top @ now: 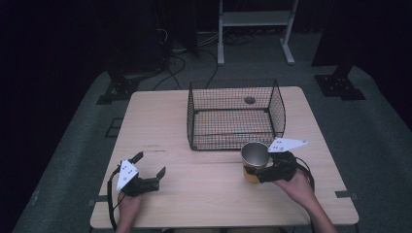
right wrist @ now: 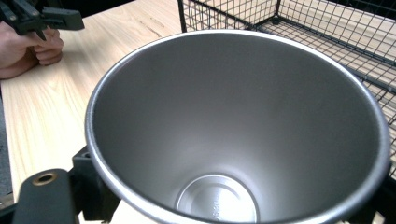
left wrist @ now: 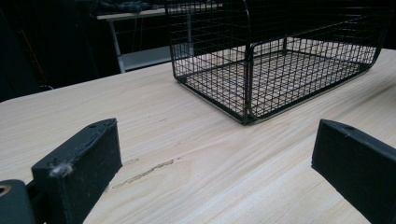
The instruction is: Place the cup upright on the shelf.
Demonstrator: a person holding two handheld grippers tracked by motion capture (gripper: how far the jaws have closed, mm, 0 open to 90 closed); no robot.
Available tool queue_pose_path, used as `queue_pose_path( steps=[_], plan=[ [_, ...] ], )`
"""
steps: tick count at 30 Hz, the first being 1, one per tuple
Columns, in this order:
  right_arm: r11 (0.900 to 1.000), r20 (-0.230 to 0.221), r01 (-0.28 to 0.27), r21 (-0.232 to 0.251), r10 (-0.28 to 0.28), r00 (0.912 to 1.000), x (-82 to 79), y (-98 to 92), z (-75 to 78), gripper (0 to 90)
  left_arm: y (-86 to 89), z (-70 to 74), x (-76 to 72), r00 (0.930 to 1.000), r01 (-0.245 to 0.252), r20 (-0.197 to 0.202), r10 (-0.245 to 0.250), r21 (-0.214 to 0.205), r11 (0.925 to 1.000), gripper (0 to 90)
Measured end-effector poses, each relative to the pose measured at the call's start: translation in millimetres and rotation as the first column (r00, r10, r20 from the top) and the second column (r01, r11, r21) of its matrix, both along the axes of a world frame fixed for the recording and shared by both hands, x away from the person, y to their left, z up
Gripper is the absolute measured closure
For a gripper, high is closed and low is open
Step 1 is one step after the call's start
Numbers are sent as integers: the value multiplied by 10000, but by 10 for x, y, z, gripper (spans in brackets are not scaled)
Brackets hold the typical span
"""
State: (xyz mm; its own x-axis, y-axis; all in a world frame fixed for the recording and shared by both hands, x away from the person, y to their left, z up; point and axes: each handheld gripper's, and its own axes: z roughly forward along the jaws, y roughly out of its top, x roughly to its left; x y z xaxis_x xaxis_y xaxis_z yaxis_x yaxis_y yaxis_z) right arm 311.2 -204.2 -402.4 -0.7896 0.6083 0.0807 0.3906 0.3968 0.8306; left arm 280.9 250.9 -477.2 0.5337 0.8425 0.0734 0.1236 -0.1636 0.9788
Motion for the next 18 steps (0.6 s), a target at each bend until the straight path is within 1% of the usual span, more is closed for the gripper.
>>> queue_pose_path(
  steps=[4,7,10,15,17,18],
  plan=[
    [9999,-15,-148,-19,148,9999,72,43,106,140,0,0,0,10000,17,1,-17,14,10000,8],
    [9996,97,-270,-87,271,9996,115,81,198,140,0,0,-1,10000,11,-1,-11,1,10000,8],
    [9992,146,-389,-40,389,9991,168,109,293,140,-1,0,-1,10000,26,2,-26,9,10000,8],
    [9985,192,-543,-84,545,9983,304,173,462,140,-1,0,0,10000,23,1,-23,-7,10000,8],
    [9984,202,-557,-56,558,9982,325,183,486,140,0,0,0,10000,10,0,-10,-13,10000,8],
    [9979,220,-648,7,648,9977,398,222,563,140,2,0,1,10000,5,-4,-5,-26,10000,8]
  ],
)
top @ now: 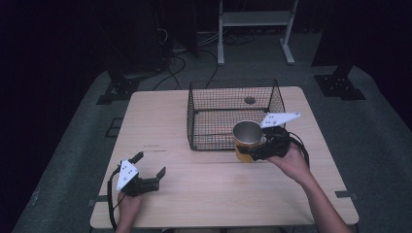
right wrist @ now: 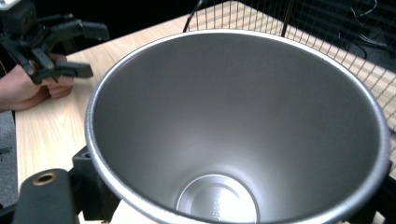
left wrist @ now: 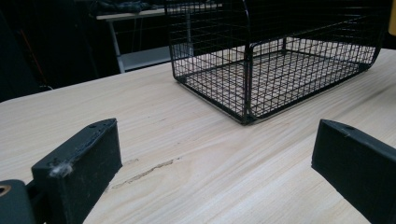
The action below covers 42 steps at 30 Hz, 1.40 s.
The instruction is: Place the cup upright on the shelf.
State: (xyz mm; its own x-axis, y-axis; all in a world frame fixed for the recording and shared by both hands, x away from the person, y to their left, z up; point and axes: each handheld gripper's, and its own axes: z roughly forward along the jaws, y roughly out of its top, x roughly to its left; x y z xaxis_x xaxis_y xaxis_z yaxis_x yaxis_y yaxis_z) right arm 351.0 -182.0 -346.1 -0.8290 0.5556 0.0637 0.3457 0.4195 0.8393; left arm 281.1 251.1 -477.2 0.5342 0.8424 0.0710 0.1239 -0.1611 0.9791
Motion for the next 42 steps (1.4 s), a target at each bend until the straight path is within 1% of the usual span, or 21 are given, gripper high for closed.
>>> queue_pose_path(
  steps=[3,4,7,9,10,11,12,14,15,18,21,23,25,28,29,35,41,42],
  plan=[
    [10000,18,-44,56,44,10000,95,38,88,140,3,1,2,10000,-3,-4,3,-5,10000,8],
    [10000,18,-44,56,44,10000,95,38,88,140,3,1,2,10000,-3,-4,3,-5,10000,8],
    [9998,-17,-25,203,26,10000,218,74,189,140,5,1,2,10000,-1,-9,1,-29,10000,8],
    [10000,15,24,48,-24,10000,321,120,259,140,8,1,3,10000,-7,-17,7,-59,10000,8],
    [10000,15,24,48,-24,10000,321,120,259,140,8,1,3,10000,-7,-17,7,-59,10000,8],
    [10000,-37,13,29,-13,10000,360,134,278,140,9,1,4,10000,-10,-15,10,-76,10000,8],
    [9999,-272,-77,113,80,9996,448,170,310,140,11,1,3,10000,-6,-21,5,-85,10000,8],
    [9999,-305,-108,85,110,9995,476,184,318,140,11,1,3,10000,-4,-25,3,-89,10000,8],
    [9999,-352,-100,-55,98,9993,544,220,333,140,12,1,3,10000,1,-26,-1,-106,9999,8],
    [9997,-448,-145,-214,135,9989,638,273,348,140,11,1,3,10000,8,-22,-8,-79,10000,8],
    [9989,-331,-26,-463,10,9995,712,316,361,140,9,1,1,10000,17,-17,-17,-65,10000,8],
    [9989,-326,-4,-479,-11,9995,740,326,362,140,8,1,1,10000,12,-21,-13,-81,10000,8],
    [9991,-452,53,-410,-72,9990,832,337,357,140,8,0,2,10000,10,-18,-11,-105,9999,8],
    [9990,-475,98,-443,-119,9988,878,347,355,140,8,0,2,10000,11,-23,-11,-110,9999,8],
    [9986,-500,158,-510,-184,9986,933,357,360,140,8,0,1,10000,15,-21,-15,-84,10000,8],
    [9975,-564,302,-637,-338,9978,1069,379,361,140,9,0,2,10000,18,-23,-18,-105,9999,8],
    [9963,-698,416,-757,-469,9965,1175,388,322,140,11,0,2,10000,25,-25,-25,-100,9999,8],
    [9956,-754,466,-813,-528,9958,1221,394,294,139,10,1,3,10000,20,-21,-21,-100,9999,8]
  ],
)
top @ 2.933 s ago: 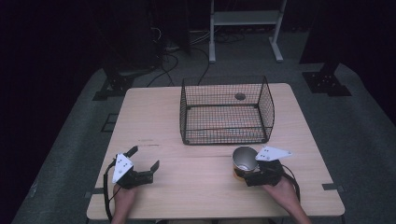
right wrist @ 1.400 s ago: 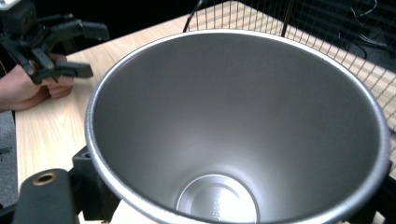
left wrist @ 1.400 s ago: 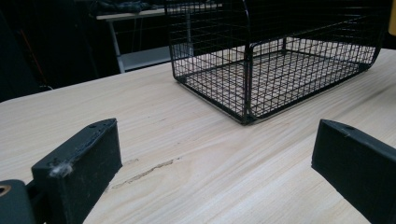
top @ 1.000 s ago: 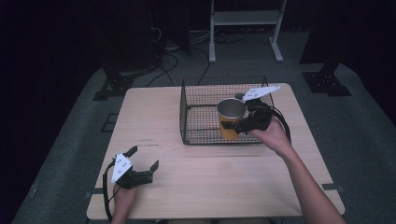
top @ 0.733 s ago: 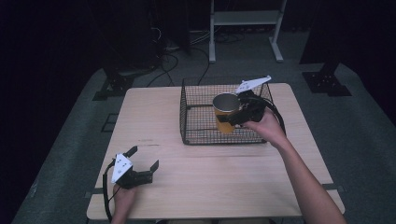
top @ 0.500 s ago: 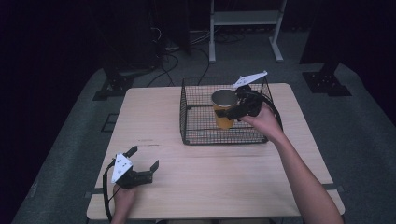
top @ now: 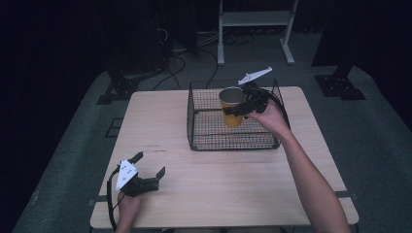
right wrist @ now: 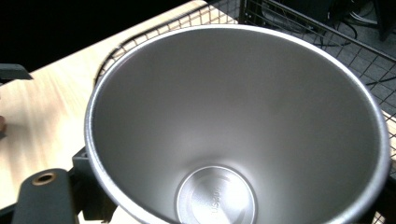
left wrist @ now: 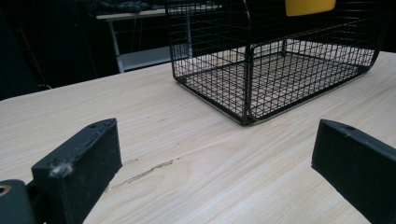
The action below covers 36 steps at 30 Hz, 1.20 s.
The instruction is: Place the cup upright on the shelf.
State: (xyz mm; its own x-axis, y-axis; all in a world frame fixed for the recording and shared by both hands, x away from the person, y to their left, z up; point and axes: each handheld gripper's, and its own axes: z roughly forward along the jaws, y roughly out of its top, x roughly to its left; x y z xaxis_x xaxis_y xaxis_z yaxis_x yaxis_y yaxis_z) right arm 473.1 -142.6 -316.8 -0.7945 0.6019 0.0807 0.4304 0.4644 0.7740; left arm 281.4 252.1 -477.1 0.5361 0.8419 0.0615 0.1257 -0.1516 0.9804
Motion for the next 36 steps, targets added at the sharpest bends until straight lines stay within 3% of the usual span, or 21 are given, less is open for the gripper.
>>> queue_pose_path(
  steps=[12,36],
  plan=[
    [9992,-398,181,-356,-195,9990,258,6,-209,140,2,0,1,10000,0,0,0,-8,10000,8],
    [9971,-783,185,-740,-243,9966,481,35,-510,139,3,0,0,10000,5,-5,-5,-8,10000,8]
  ],
)
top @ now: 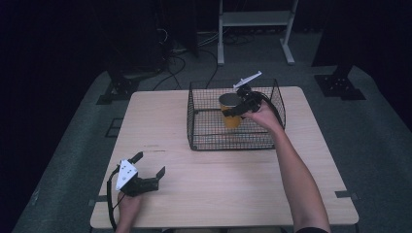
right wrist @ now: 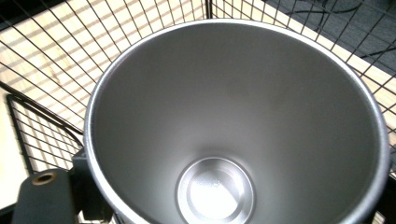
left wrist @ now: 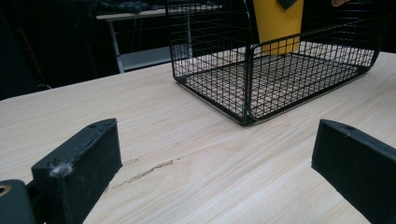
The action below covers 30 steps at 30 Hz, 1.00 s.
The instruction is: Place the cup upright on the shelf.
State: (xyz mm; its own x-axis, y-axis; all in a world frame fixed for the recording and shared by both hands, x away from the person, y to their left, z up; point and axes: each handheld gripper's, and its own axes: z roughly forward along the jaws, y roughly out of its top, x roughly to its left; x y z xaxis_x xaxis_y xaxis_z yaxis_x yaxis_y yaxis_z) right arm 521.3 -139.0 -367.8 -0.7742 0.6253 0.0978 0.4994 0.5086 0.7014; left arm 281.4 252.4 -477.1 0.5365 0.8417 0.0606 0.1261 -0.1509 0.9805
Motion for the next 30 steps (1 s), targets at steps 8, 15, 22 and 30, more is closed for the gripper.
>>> queue_pose_path(
  steps=[8,15,22,30],
  plan=[
    [9995,-192,55,-321,-62,9998,53,-20,-81,139,0,0,0,10000,-2,-2,2,-12,10000,8],
    [9994,-346,-24,-344,12,9994,70,1,-125,139,0,0,0,10000,-1,0,1,-2,10000,8],
    [9976,-396,88,-684,-116,9991,97,23,-195,139,-1,0,-1,10000,10,-2,-10,-3,10000,8],
    [9946,-470,44,-1037,-93,9989,102,79,-273,138,-1,0,-1,10000,8,-2,-8,-11,10000,8]
  ],
)
